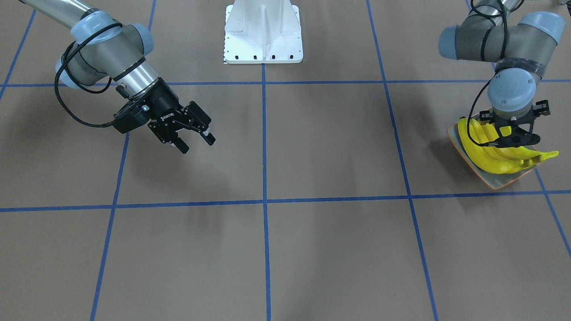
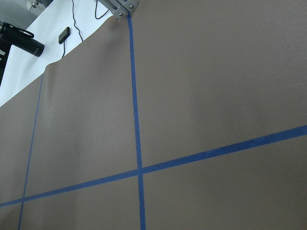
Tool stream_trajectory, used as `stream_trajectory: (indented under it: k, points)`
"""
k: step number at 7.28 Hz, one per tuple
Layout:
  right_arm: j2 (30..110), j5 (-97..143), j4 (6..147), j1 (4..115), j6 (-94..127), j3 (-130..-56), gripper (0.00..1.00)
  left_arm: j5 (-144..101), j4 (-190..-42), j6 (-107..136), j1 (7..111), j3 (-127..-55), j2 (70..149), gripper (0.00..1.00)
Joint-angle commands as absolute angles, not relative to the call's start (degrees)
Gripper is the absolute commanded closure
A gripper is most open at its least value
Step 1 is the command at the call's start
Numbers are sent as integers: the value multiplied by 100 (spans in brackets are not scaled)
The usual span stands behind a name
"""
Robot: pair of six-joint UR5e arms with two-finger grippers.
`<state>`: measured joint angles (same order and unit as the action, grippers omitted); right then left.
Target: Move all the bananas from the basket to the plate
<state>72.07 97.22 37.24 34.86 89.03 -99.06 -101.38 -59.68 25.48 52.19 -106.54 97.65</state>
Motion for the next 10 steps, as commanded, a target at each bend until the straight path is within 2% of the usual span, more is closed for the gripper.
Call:
stream_trajectory:
  k: [1,3,5,8,10]
  points:
    - [7207,9721,3718,3498,8912,-9958,0,-10308,-4918,2558,5221,-11615,10157,0]
    - [7242,9729,3744,3550,8851,-9967,0,-11219,-4825,2628,5212,-11689,10929,0]
    - [7286,10227,4075,4154,8354,-9897,0,-11689,-4982,3543,5212,-11776,11773,0]
    - [7513,11667,5270,5488,6230,-9914,0,-12075,-6035,3439,5571,-11857,11672,0]
    - [7813,12809,6086,6534,4709,-9879,0,-12546,-6405,2597,6070,-11403,11637,0]
